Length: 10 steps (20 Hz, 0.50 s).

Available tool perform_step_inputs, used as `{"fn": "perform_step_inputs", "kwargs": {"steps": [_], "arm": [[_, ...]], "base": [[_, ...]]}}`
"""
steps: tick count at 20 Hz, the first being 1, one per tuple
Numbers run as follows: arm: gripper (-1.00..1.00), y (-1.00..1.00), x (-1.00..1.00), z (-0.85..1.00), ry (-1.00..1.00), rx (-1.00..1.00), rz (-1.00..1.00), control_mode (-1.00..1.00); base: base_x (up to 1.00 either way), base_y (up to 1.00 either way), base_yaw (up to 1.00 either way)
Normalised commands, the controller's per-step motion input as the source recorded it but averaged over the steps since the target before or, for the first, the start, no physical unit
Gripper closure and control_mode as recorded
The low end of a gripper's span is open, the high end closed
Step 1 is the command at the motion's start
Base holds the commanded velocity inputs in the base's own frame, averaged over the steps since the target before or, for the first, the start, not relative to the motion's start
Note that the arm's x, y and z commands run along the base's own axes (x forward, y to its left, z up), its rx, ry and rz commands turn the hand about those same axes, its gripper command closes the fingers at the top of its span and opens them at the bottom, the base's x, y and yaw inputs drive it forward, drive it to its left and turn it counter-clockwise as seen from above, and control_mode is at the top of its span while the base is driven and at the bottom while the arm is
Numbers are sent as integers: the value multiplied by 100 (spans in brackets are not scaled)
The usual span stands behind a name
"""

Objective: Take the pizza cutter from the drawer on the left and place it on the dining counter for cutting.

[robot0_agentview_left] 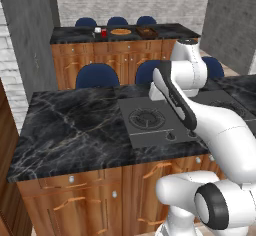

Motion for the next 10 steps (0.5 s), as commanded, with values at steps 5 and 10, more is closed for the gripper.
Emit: {"fn": "perform_step_inputs", "kwargs": {"steps": [5, 10], "arm": [[-100, 0, 0, 0, 0, 0, 0, -100], [-100, 23, -21, -1, 5, 0, 0, -100]], "base": [[0, 0, 0], [0, 0, 0]]}}
